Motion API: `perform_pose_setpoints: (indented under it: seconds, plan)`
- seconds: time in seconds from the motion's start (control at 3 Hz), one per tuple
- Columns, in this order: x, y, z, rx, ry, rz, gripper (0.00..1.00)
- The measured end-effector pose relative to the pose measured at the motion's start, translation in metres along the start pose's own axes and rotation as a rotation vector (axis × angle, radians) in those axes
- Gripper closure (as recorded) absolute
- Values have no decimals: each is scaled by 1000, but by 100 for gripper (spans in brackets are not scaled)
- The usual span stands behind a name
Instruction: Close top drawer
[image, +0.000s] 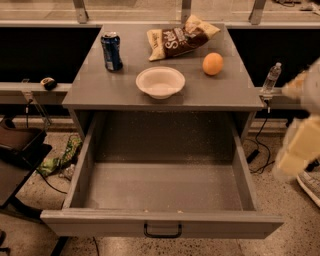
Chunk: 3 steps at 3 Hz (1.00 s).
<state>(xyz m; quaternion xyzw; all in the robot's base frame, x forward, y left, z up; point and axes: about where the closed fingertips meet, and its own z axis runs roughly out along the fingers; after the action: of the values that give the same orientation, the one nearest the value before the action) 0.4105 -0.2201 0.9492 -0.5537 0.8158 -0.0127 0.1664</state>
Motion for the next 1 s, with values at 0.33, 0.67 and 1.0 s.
perform_pose_setpoints:
  seconds: [0.33, 0.67, 1.0]
  plan:
    - [31, 50, 33, -47, 21, 100, 0]
    - [59, 115, 83, -90, 110, 127, 3]
    - [82, 163, 132, -144, 184, 112, 26]
